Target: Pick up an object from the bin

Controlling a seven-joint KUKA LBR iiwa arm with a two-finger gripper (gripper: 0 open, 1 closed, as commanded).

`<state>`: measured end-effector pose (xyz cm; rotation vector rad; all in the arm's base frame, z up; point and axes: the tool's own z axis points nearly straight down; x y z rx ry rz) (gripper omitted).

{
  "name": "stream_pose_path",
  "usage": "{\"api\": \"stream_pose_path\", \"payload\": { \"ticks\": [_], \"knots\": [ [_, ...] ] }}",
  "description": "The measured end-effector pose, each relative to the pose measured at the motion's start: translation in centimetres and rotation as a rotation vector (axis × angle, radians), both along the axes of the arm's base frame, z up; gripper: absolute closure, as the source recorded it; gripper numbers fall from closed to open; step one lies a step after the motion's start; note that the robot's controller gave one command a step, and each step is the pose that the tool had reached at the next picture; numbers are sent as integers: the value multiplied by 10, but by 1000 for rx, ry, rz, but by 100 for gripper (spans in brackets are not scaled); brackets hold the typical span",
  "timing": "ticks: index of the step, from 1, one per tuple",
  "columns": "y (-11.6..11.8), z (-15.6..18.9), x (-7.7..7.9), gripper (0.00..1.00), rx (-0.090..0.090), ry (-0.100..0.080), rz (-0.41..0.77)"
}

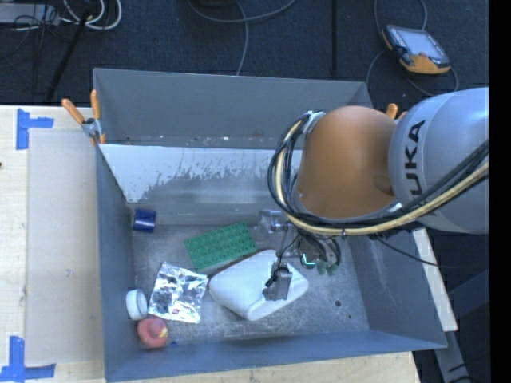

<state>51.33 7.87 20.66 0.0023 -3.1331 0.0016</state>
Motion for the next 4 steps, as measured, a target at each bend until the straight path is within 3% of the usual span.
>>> {"api": "stream_pose_path", "payload": {
  "ticks": [1, 2, 3, 4],
  "knots": [
    [52, -140, 49, 0, 3, -7, 132],
    [117, -137, 17, 0, 4, -6, 366],
    [115, -137, 19, 100, 3, -8, 361],
    [87, 29, 50, 100, 3, -19, 351]
  ]
}}
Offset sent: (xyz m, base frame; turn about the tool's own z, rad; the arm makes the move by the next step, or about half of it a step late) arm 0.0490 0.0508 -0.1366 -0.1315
